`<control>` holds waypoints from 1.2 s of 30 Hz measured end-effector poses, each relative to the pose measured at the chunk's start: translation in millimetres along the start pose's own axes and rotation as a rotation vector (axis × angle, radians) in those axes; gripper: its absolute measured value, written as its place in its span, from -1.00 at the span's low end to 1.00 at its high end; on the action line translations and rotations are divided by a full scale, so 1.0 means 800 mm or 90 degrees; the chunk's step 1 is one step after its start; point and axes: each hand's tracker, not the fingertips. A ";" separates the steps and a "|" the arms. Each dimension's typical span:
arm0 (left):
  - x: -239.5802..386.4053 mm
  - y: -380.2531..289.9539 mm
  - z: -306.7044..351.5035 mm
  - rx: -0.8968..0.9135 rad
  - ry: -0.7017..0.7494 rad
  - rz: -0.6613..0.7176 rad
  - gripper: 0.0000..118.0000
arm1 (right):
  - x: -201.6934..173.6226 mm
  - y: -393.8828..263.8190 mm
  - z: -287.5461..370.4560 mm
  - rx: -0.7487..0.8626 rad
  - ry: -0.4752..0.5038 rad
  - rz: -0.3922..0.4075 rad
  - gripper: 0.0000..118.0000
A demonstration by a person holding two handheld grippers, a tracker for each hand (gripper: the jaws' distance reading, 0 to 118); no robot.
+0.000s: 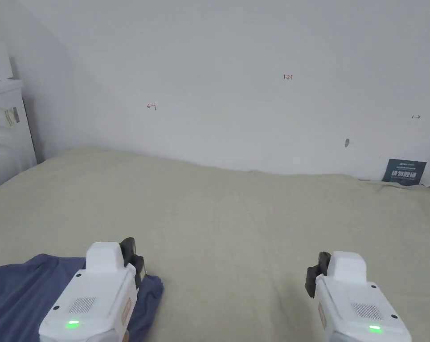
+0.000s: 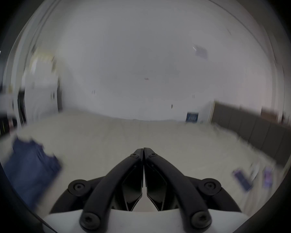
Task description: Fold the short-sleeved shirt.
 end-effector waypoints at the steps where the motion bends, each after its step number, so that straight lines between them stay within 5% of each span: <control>1: 0.001 -0.001 0.000 0.012 0.007 -0.009 -1.00 | -0.001 -0.002 0.000 0.004 -0.010 -0.013 -0.99; 4: 0.002 0.002 -0.002 0.018 0.000 -0.046 -1.00 | -0.004 -0.011 -0.004 0.019 -0.020 0.030 -0.99; 15: -0.031 0.019 0.006 -0.047 0.032 -0.077 -1.00 | -0.028 -0.002 -0.012 0.008 0.018 0.052 -0.99; 25: -0.120 0.032 0.041 -0.063 0.120 -0.079 -1.00 | -0.125 -0.006 -0.026 0.011 0.121 0.095 -0.99; 36: -0.229 0.000 -0.013 -0.331 0.112 -0.020 -1.00 | -0.221 -0.026 -0.048 -0.031 0.213 0.122 -0.99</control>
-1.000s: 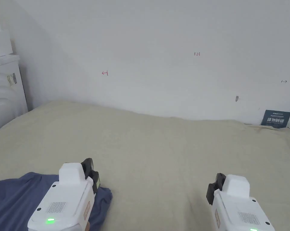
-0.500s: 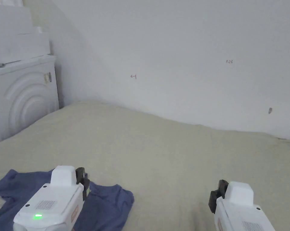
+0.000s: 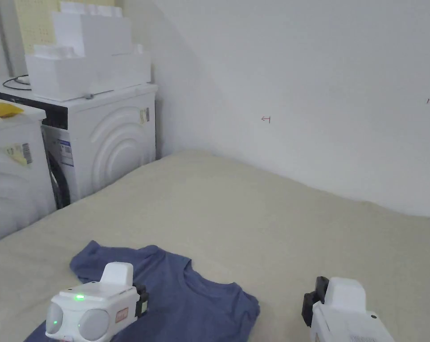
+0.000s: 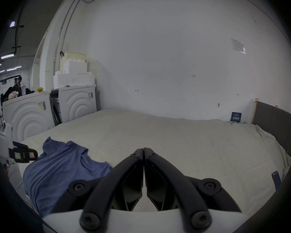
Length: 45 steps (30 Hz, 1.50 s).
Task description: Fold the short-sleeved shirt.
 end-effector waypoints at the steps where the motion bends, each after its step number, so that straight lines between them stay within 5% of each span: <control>1: -0.007 -0.002 -0.015 -0.019 0.004 -0.007 -1.00 | -0.006 -0.001 -0.004 -0.003 0.006 0.005 -0.99; 4: -0.019 -0.009 -0.053 -0.089 0.001 0.001 -0.70 | -0.024 -0.002 -0.006 -0.017 0.020 0.018 -0.99; 7: -0.027 -0.018 -0.085 -0.133 0.010 0.010 0.34 | -0.036 -0.005 -0.009 -0.029 0.030 0.026 -0.99; 9: -0.029 -0.020 -0.103 -0.140 0.018 0.012 0.69 | -0.037 -0.011 -0.019 -0.034 0.034 0.027 -0.99; 12: -0.037 -0.033 -0.137 -0.188 0.032 0.010 0.66 | -0.040 -0.017 -0.026 -0.043 0.039 0.033 -0.99; 14: -0.030 -0.047 -0.143 -0.223 0.033 -0.002 0.46 | -0.042 -0.021 -0.030 -0.051 0.041 0.040 -0.99; 18: -0.004 -0.056 -0.133 -0.195 0.071 -0.097 0.33 | -0.041 -0.027 -0.032 -0.059 0.040 0.046 -0.99; 25: 0.017 -0.060 -0.125 -0.189 0.069 -0.112 -0.22 | -0.044 -0.026 -0.023 -0.063 0.038 0.052 -0.99; 28: 0.019 -0.064 -0.129 -0.195 0.102 -0.161 -0.91 | -0.042 -0.028 -0.024 -0.063 0.035 0.050 -0.99; 29: 0.011 -0.066 -0.129 -0.193 0.084 -0.147 -1.00 | -0.041 -0.028 -0.024 -0.063 0.035 0.050 -0.99; 45: -0.026 -0.040 -0.044 -0.027 0.018 0.008 -1.00 | -0.006 -0.025 -0.013 -0.046 0.011 0.038 -0.99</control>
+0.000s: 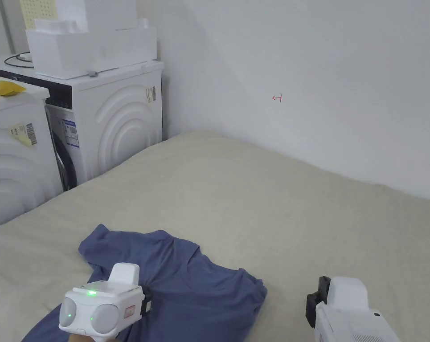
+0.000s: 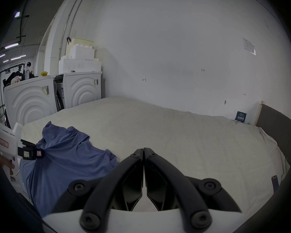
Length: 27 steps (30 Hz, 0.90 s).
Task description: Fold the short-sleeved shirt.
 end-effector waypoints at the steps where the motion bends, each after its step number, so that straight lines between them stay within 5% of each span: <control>1: -0.004 0.005 0.004 0.000 -0.002 0.005 -1.00 | 0.003 0.000 0.002 0.003 -0.003 -0.002 -0.99; 12: 0.040 0.052 0.064 0.119 -0.051 0.000 -1.00 | 0.044 0.004 0.022 0.021 -0.034 -0.022 -0.99; 27: 0.265 0.119 0.064 0.148 -0.224 -0.115 -1.00 | 0.178 -0.002 0.104 0.052 -0.159 -0.055 -0.99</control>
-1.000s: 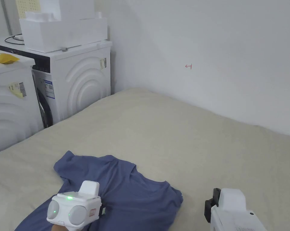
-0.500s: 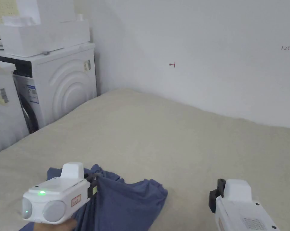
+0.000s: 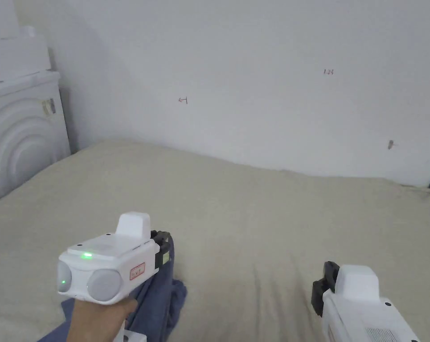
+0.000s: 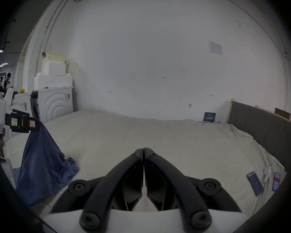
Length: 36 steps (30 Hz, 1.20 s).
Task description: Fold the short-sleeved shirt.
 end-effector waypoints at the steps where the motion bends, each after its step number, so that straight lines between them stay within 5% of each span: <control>1: 0.017 0.002 -0.010 -0.001 -0.009 -0.005 -1.00 | 0.013 0.000 0.004 0.003 -0.009 -0.002 -0.99; 16: 0.248 0.016 -0.124 -0.051 -0.173 -0.067 -1.00 | 0.161 -0.007 0.046 0.003 -0.160 -0.033 -0.99; 28: 0.385 -0.017 -0.140 -0.114 -0.244 -0.089 -1.00 | 0.203 -0.025 0.056 -0.016 -0.204 -0.041 -0.99; 36: 0.400 -0.045 -0.162 -0.123 -0.249 -0.120 -1.00 | 0.209 -0.033 0.051 -0.027 -0.209 -0.044 -0.99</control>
